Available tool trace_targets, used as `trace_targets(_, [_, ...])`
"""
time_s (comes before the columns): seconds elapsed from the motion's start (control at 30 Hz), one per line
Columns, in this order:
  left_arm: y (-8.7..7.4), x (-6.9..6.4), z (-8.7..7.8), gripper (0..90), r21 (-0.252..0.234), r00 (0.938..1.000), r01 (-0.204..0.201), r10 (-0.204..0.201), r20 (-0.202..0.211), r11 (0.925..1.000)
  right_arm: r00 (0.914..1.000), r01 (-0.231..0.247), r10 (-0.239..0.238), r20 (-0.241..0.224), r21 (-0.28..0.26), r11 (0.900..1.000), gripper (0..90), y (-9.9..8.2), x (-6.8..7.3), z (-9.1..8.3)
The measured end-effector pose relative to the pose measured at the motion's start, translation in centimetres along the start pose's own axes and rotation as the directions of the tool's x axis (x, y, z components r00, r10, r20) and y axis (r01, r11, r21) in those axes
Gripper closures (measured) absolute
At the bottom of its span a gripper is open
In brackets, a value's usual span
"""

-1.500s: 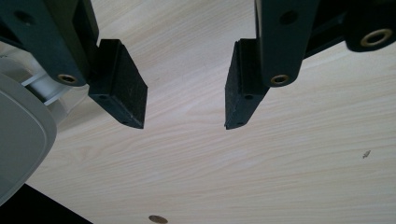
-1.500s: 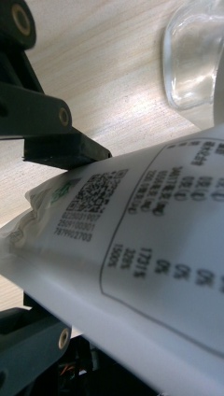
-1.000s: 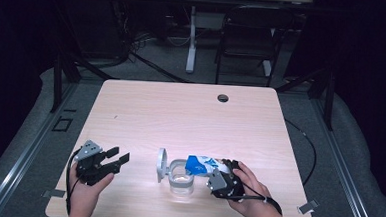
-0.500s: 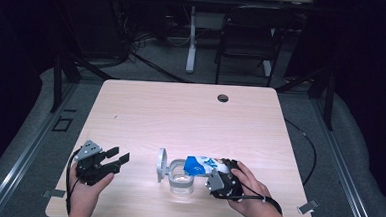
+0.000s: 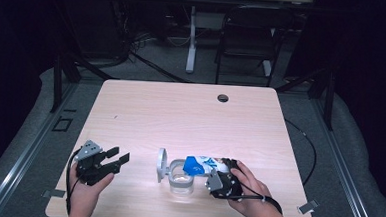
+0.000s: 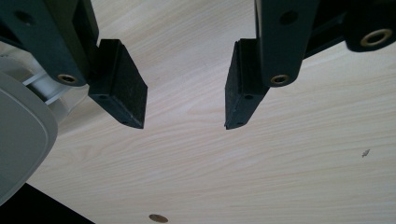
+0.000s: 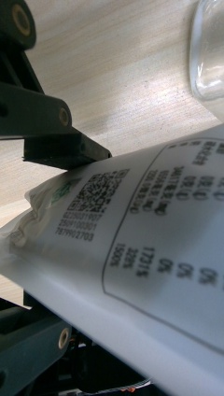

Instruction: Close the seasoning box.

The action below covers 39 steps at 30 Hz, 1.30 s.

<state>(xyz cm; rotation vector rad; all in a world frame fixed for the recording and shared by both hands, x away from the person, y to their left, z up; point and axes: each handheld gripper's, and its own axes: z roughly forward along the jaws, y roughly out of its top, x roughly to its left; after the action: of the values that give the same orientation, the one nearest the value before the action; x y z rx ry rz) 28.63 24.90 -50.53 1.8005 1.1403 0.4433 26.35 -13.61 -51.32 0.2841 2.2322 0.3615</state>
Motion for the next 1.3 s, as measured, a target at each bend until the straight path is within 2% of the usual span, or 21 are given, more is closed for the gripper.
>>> trace_targets(0.43, [0.00, 0.01, 0.00, 49.3, 0.000, 1.0000, 0.001, -0.001, -0.001, 1.0000, 0.9995, 0.027, -0.027, 0.015, 0.013, 0.9995, 45.5, 0.15, -0.04, -0.03])
trace_targets(0.5, [0.00, 0.04, -0.02, 49.3, 0.001, 1.0000, 0.001, -0.001, -0.001, 1.0000, 0.9987, 0.044, -0.045, 0.024, 0.028, 0.9986, 45.5, 0.19, -0.04, -0.12])
trace_targets(1.3, [-0.01, 0.05, -0.02, 49.0, 0.004, 1.0000, 0.001, -0.001, -0.001, 1.0000, 0.9973, 0.061, -0.063, 0.038, 0.030, 0.9977, 45.8, 0.52, -0.11, -0.15])
